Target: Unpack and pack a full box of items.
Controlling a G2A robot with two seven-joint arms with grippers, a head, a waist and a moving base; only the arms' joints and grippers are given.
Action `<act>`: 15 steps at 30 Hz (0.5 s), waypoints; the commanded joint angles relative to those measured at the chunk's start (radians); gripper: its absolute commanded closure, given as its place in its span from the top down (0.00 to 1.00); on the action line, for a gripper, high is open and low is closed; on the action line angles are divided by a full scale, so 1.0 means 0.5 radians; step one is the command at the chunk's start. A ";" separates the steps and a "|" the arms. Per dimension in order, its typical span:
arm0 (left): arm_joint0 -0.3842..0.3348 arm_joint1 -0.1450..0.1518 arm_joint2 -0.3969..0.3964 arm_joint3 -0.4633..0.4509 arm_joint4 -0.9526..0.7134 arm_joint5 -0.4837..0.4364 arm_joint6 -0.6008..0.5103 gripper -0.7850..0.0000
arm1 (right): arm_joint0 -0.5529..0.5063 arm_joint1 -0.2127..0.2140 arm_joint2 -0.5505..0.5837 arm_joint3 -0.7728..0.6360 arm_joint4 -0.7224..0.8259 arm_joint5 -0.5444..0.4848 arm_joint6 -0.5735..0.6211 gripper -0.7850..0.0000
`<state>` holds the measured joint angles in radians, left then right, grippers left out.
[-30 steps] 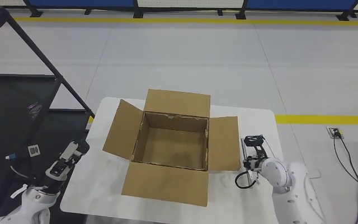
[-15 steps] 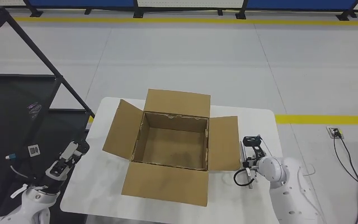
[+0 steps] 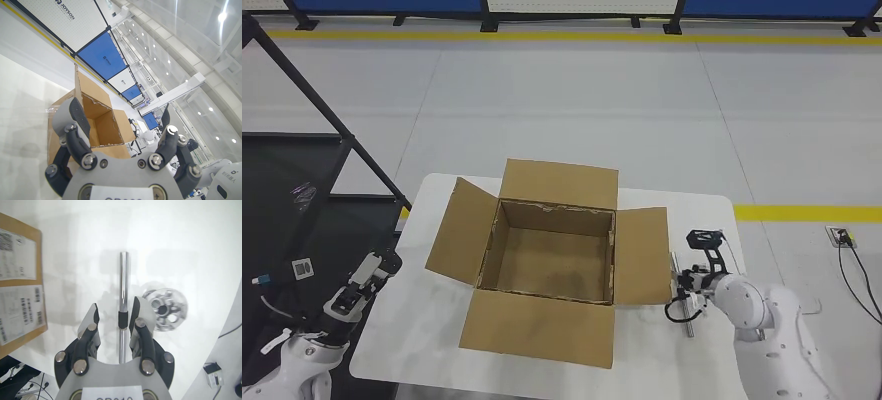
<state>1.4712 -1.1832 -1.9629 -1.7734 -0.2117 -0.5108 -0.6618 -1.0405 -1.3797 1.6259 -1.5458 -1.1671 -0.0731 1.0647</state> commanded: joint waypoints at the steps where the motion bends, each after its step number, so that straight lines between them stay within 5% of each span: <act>1: 0.000 0.000 0.000 0.000 0.000 0.000 0.000 1.00 | -0.064 0.005 0.037 -0.190 0.048 0.030 -0.022 1.00; 8: 0.000 0.000 0.000 0.000 0.000 0.000 0.000 1.00 | -0.181 0.018 0.102 -0.597 0.316 -0.008 -0.117 1.00; 15: 0.000 0.000 0.000 0.000 0.000 0.000 0.000 1.00 | -0.091 0.034 0.022 -0.574 0.424 -0.052 -0.071 1.00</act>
<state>1.4712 -1.1832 -1.9629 -1.7734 -0.2117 -0.5108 -0.6618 -1.0978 -1.3640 1.6422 -1.8428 -0.9561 -0.1021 1.0274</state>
